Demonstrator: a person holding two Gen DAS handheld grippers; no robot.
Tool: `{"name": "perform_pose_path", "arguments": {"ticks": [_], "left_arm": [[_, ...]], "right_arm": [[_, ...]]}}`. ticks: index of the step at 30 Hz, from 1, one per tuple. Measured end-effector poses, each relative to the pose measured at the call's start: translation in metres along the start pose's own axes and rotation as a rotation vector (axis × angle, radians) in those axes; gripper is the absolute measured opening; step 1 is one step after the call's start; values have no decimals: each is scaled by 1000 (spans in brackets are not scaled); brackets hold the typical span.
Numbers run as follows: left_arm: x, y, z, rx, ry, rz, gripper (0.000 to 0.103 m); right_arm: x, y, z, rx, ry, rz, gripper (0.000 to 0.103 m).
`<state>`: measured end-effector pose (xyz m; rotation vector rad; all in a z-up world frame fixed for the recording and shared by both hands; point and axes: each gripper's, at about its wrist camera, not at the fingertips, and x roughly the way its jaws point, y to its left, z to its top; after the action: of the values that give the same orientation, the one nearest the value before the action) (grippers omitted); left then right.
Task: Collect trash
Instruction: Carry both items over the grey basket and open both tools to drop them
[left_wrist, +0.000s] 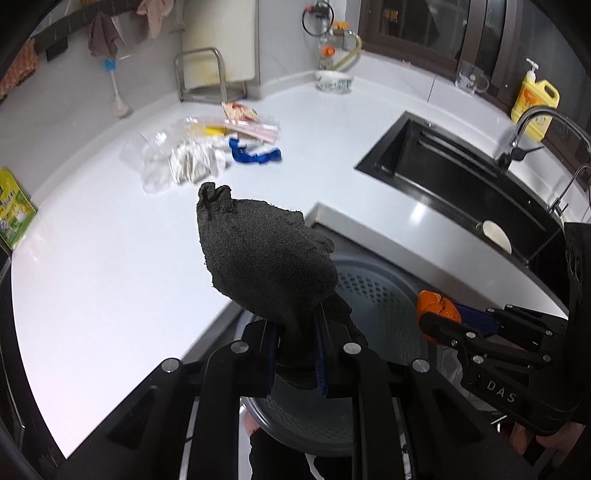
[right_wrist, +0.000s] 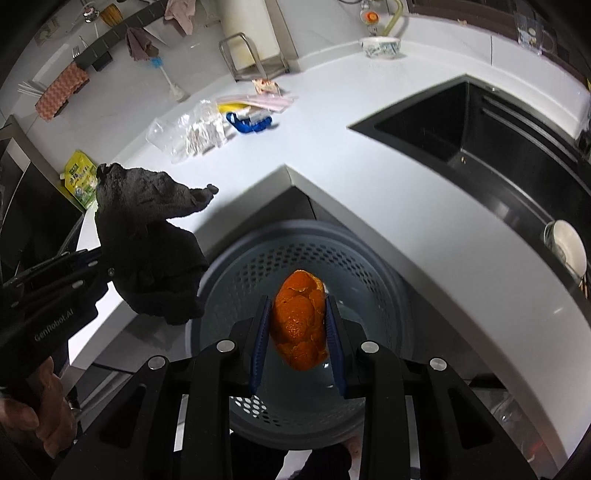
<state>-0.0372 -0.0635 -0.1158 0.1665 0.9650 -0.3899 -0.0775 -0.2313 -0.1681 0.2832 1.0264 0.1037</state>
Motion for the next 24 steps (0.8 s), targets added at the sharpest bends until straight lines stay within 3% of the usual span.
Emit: {"name": "perform_pose_path", "arguments": {"ticks": [12,24], "left_arm": [[44,-17,-30,44,120,-27,17],[81,-15,-46,33,204,-1,21]], "right_arm": [[41,-15,-21,12,92,-10,28],[72,-28,-30,41,142,-19,28]]}}
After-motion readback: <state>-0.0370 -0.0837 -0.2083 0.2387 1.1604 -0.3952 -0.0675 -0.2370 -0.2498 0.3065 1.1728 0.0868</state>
